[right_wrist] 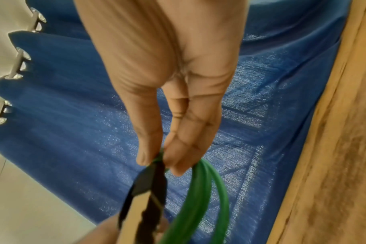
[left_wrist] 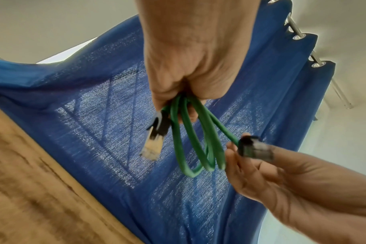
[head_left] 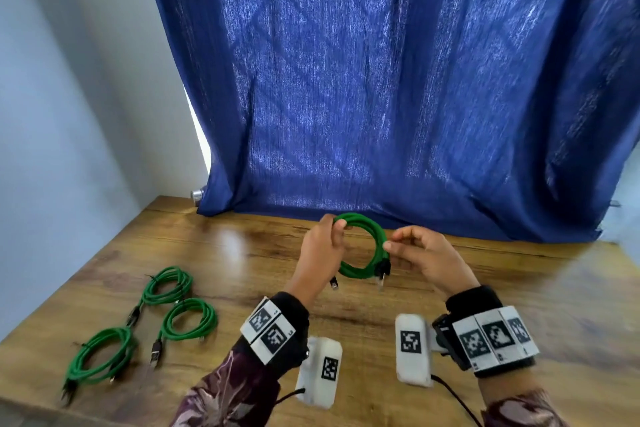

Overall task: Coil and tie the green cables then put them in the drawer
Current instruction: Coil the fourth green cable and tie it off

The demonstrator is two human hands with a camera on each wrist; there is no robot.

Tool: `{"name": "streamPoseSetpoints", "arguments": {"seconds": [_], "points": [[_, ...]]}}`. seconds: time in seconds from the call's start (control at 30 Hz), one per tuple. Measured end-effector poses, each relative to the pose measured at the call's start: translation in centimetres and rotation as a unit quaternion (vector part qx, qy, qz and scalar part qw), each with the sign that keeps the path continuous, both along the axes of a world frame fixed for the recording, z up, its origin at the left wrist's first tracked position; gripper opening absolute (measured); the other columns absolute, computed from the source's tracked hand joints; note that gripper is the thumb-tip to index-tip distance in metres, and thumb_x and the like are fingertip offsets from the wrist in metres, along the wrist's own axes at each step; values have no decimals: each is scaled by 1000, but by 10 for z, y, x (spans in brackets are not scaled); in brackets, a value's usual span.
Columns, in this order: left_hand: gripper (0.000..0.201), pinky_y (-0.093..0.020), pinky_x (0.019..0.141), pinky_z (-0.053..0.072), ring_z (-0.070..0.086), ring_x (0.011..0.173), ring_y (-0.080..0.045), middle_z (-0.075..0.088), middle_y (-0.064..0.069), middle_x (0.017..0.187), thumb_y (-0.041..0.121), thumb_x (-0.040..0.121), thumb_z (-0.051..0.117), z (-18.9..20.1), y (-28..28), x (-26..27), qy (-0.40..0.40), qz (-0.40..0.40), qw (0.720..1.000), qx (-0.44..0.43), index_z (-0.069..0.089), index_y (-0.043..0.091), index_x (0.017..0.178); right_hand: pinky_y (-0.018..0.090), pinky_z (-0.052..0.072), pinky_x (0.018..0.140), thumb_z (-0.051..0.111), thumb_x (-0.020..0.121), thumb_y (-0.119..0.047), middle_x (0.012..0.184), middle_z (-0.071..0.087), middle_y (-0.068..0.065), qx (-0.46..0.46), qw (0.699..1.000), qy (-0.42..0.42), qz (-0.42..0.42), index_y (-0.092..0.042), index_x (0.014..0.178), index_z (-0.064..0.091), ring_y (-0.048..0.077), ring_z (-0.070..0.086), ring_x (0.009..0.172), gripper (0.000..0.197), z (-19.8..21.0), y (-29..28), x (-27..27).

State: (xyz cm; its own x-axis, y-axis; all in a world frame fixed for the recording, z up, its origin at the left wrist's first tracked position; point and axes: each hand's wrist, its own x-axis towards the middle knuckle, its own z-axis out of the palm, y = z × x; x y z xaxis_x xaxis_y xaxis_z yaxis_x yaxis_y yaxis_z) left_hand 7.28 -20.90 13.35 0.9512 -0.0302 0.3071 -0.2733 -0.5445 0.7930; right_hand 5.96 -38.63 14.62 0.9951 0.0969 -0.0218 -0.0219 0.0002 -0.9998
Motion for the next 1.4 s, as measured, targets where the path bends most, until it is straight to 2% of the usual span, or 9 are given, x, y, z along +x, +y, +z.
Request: {"name": "streamPoseSetpoints", "arguments": {"seconds": [0.1, 0.2, 0.4, 0.63, 0.83, 1.03, 1.13, 1.23, 1.4], "points": [[24, -41, 61, 45, 50, 59, -19, 49, 0, 62, 24, 99, 35, 4, -3, 1, -22, 15, 1000, -2, 43, 10, 82, 11, 47, 50, 67, 77, 5, 70, 63, 7, -39, 999, -11, 25, -4, 83, 62, 0, 59, 52, 12, 0, 5, -1], [21, -22, 48, 32, 40, 50, -8, 42, 6, 56, 21, 99, 36, 5, -5, -1, -55, 20, 998, 25, 40, 12, 81, 11, 43, 45, 68, 78, 2, 58, 62, 0, -62, 998, -25, -8, -4, 79, 64, 2, 53, 45, 7, -2, 7, 4], [20, -26, 50, 21, 36, 48, -6, 37, 10, 55, 18, 99, 38, 5, -11, -4, -102, 25, 994, 27, 38, 12, 80, 15, 53, 53, 67, 81, 1, 71, 66, 8, -23, 984, -101, -148, -7, 79, 62, 7, 64, 51, 10, -1, 18, 5], [24, -33, 52, 37, 41, 54, -13, 44, 2, 60, 20, 100, 37, 3, -11, -2, -39, -28, 995, -91, 42, 13, 78, 15, 41, 63, 82, 66, -18, 81, 56, -5, -307, 905, -196, -220, -18, 75, 57, 9, 55, 70, 27, -11, 20, 6], [25, -19, 52, 37, 44, 53, -6, 46, 3, 63, 15, 100, 37, 8, -12, -4, 3, -76, 981, -177, 44, 16, 76, 39, 53, 80, 77, 68, -33, 89, 69, 0, -197, 973, -89, -78, -26, 100, 58, 22, 65, 88, 38, -26, 14, 15], [21, -33, 62, 39, 42, 55, -4, 45, 5, 66, 14, 99, 38, 0, -19, -6, 13, -106, 975, -195, 46, 12, 80, 30, 35, 67, 65, 78, -19, 95, 54, 2, -459, 858, -122, -196, -12, 94, 57, 26, 55, 91, 19, -19, 22, 4], [21, -31, 62, 39, 42, 54, -3, 45, 5, 65, 14, 100, 37, -2, -17, -6, 14, -106, 974, -198, 47, 7, 82, 33, 43, 74, 63, 78, -10, 96, 63, 5, -391, 903, -107, -140, -11, 97, 55, 27, 58, 94, 20, -25, 18, 9], [23, -27, 59, 39, 42, 53, -2, 45, 5, 65, 14, 100, 37, -3, -13, -4, 3, -98, 979, -180, 46, 13, 78, 27, 49, 85, 66, 78, 3, 99, 64, -3, -154, 984, -86, -15, -13, 116, 46, 14, 61, 95, 45, -19, 12, 7], [25, -16, 53, 37, 43, 51, 0, 45, 6, 64, 13, 100, 37, -3, -19, -3, -3, -102, 977, -189, 49, 22, 80, 17, 46, 84, 51, 94, -16, 106, 63, -3, -72, 977, -201, -29, -25, 129, 42, 4, 60, 95, 37, -13, 19, 7]]}}
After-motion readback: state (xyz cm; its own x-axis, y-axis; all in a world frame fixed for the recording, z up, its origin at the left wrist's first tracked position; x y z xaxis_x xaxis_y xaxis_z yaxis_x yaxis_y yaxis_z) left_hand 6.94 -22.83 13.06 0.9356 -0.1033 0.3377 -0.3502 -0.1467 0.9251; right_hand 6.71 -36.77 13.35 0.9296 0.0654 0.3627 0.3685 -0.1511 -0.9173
